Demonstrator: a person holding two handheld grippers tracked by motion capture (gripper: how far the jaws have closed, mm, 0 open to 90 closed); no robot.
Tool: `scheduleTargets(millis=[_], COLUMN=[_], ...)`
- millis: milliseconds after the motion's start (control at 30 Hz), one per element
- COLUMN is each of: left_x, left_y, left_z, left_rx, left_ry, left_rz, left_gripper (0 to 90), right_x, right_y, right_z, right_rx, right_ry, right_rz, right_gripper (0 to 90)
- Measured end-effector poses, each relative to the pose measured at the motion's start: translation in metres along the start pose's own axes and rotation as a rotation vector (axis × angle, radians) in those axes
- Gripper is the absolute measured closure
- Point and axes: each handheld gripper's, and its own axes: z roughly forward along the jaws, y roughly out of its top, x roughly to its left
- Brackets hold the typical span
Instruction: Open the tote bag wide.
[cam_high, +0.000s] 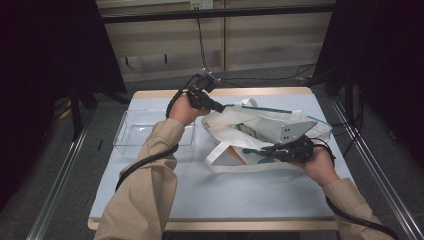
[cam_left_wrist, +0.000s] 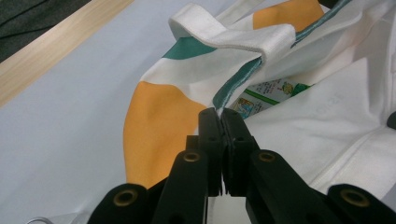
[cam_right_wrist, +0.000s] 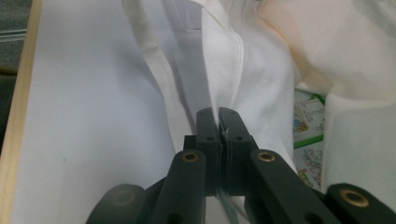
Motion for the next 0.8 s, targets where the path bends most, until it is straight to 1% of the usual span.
scheduleTargets(millis=[67, 100, 167, 200, 233, 300, 333, 400, 467, 567, 633, 733, 800], left_x=[0.0, -0.001, -0.001, -0.001, -0.001, -0.001, -0.002, -0.001, 0.0, 0.001, 0.001, 0.003, 0.004], left_y=[0.0, 0.0, 0.0, 0.0, 0.0, 0.0, -0.001, -0.001, -0.002, -0.002, -0.003, -0.003, -0.003], left_z=[-0.001, -0.002, -0.003, -0.003, -0.003, -0.002, -0.001, -0.001, 0.0, 0.003, 0.005, 0.006, 0.006], left_rx=[0.007, 0.006, 0.006, 0.0, 0.004, 0.006, 0.001, 0.006, 0.012, 0.012, 0.015, 0.027, 0.031], left_ry=[-0.002, 0.002, 0.006, 0.0, 0.002, -0.002, -0.001, 0.001, 0.008, 0.004, 0.012, 0.01, 0.011], left_rz=[0.006, 0.0, 0.009, 0.006, 0.001, 0.005, -0.006, 0.006, 0.003, -0.002, -0.004, -0.011, -0.005], left_gripper=[88.4, 88.4, 88.4, 88.4, 88.4, 88.4, 88.4, 88.4, 88.4, 88.4, 88.4, 88.5, 88.5], right_x=[0.002, 0.003, 0.004, 0.005, 0.006, 0.007, 0.008, 0.01, 0.012, 0.016, 0.019, 0.022, 0.024], right_y=[-0.001, -0.001, -0.002, -0.002, -0.003, -0.004, -0.005, -0.007, -0.009, -0.011, -0.013, -0.015, -0.016], right_z=[0.0, 0.0, -0.001, -0.002, -0.002, -0.003, -0.004, -0.005, -0.005, -0.005, -0.005, -0.004, -0.004], right_rx=[0.002, 0.003, 0.001, 0.0, -0.003, -0.006, -0.007, -0.013, -0.013, -0.008, -0.001, 0.004, 0.006], right_ry=[0.005, 0.008, 0.013, 0.015, 0.017, 0.017, 0.014, 0.018, 0.02, 0.024, 0.024, 0.034, 0.04], right_rz=[-0.002, 0.001, 0.005, 0.007, 0.013, 0.014, 0.018, 0.022, 0.027, 0.027, 0.027, 0.032, 0.035], right_gripper=[87.7, 87.8, 87.9, 87.9, 88.0, 88.0, 88.0, 88.1, 88.1, 88.2, 88.3, 88.4, 88.4])
